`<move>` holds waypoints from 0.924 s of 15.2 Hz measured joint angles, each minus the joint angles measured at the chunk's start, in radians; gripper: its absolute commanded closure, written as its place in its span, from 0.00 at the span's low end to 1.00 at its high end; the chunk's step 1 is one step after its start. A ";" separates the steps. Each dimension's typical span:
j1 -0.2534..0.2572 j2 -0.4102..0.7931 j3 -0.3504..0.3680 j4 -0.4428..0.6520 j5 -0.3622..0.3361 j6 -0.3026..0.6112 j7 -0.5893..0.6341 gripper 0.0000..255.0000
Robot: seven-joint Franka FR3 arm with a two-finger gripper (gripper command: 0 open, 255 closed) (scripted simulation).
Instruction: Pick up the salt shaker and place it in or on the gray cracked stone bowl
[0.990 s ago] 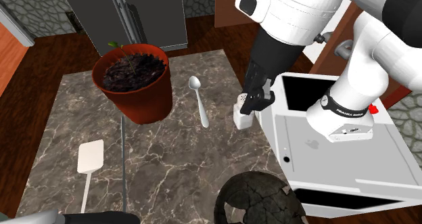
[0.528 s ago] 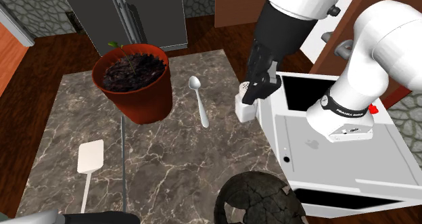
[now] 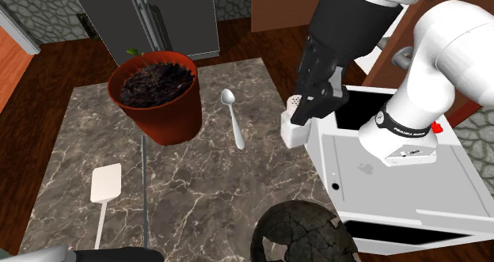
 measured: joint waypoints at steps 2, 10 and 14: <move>0.011 0.027 0.043 0.034 0.013 -0.001 0.048 1.00; 0.038 0.123 0.227 0.193 0.042 -0.031 0.255 1.00; 0.024 0.198 0.315 0.292 0.030 -0.039 0.349 1.00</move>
